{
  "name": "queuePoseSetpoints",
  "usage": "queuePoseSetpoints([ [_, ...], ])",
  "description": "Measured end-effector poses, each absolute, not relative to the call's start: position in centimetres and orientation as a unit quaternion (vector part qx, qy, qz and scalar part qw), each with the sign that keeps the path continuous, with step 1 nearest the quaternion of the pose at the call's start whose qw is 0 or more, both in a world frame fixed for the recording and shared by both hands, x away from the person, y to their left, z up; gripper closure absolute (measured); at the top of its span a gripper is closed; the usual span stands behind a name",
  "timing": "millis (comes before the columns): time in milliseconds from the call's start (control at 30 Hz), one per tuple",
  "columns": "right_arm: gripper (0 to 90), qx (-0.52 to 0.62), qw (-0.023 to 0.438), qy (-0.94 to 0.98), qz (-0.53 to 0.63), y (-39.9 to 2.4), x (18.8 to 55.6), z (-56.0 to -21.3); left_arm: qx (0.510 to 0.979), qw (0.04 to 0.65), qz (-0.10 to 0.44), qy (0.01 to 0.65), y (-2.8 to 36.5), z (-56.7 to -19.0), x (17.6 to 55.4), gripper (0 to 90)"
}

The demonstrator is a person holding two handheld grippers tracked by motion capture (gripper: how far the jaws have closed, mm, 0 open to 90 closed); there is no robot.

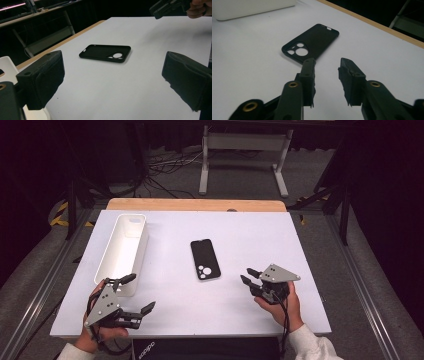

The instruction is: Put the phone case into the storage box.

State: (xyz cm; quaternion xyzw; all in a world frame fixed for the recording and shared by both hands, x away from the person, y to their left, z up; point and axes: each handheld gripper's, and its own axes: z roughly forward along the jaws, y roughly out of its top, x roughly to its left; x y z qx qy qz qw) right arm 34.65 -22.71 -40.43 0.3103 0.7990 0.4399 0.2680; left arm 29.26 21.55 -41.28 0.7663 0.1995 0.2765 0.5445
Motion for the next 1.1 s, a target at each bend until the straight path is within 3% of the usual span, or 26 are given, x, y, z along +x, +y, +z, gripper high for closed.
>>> queuePoseSetpoints([
  [67,77.1,0.311,0.259,0.8,0.442,-22.6,35.1,-40.4,0.765,0.547,0.273,0.201,21.7,-41.3,29.3,5.6],
  [333,88.9,0.316,0.244,0.805,0.439,-21.8,37.0,-40.8,0.77,0.544,0.266,0.201,21.5,-41.4,29.3,5.8],
  [1100,90.0,0.304,0.235,0.815,0.433,-19.4,40.1,-41.2,0.772,0.543,0.26,0.202,21.5,-41.6,29.5,6.2],
])
